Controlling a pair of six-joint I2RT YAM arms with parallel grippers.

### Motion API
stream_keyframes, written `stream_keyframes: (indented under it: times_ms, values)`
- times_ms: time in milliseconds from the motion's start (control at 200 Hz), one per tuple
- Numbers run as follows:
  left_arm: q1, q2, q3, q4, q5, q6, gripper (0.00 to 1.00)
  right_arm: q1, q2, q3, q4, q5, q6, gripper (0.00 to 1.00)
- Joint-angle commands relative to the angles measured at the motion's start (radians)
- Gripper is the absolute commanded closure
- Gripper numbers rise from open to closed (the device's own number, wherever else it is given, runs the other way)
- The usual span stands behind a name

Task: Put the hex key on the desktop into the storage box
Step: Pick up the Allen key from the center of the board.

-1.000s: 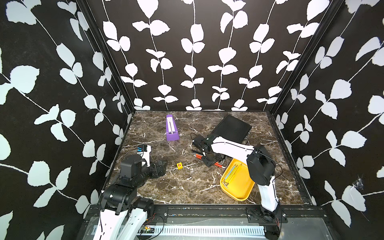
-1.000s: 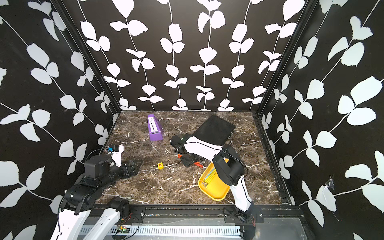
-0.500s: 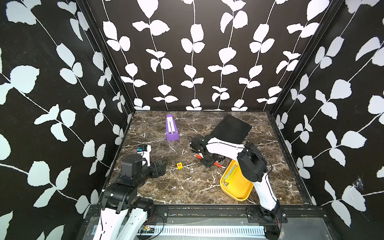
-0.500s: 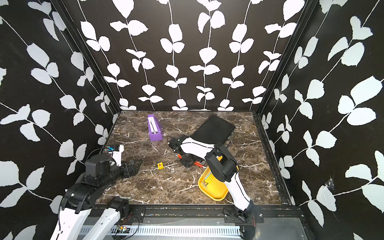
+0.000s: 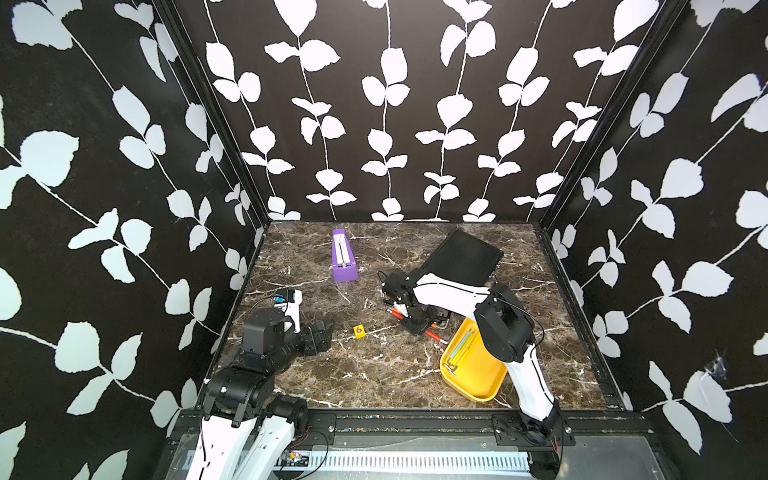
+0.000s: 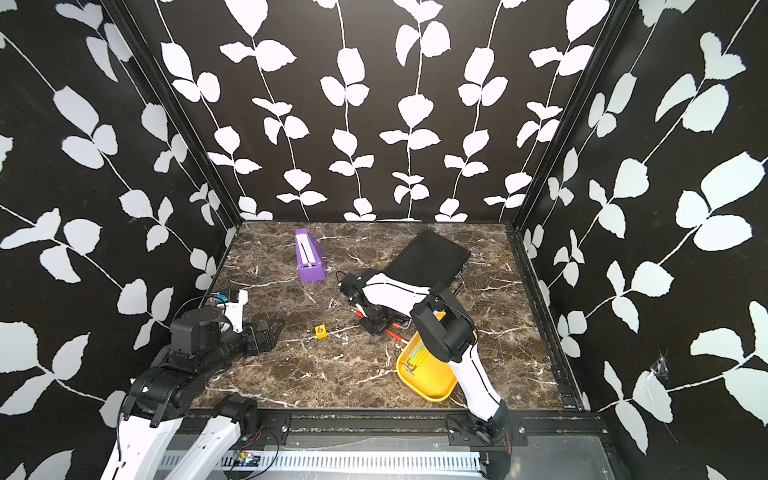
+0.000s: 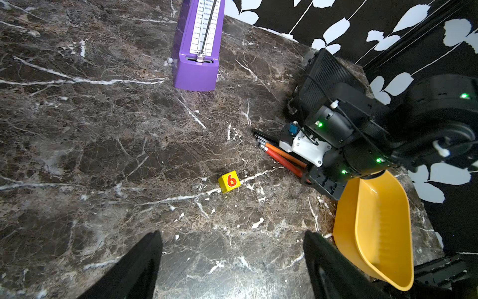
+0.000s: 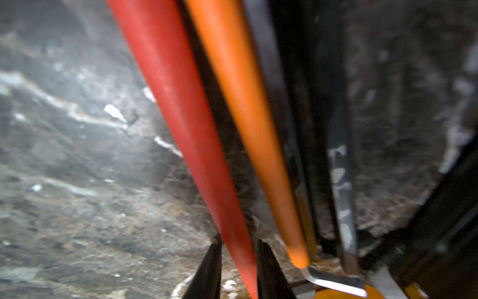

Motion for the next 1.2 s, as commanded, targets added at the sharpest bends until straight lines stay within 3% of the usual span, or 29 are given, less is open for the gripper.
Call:
stream_keyframes:
  times_ms: [0, 345, 660, 1190]
  values:
    - [-0.003, 0.006, -0.009, 0.009, -0.006, 0.004, 0.14, 0.006, 0.036, 0.011, -0.027, -0.043, 0.006, 0.72]
    - [-0.002, 0.006, -0.008, 0.008, -0.006, 0.006, 0.14, 0.017, 0.084, 0.021, -0.004, -0.067, -0.01, 0.76]
    - [-0.003, 0.007, -0.006, 0.006, -0.006, 0.004, 0.13, 0.042, 0.058, 0.024, 0.035, -0.052, -0.047, 1.0]
    - [-0.002, 0.003, -0.008, 0.008, -0.004, 0.003, 0.13, 0.047, -0.235, -0.017, 0.223, -0.179, 0.169, 1.0]
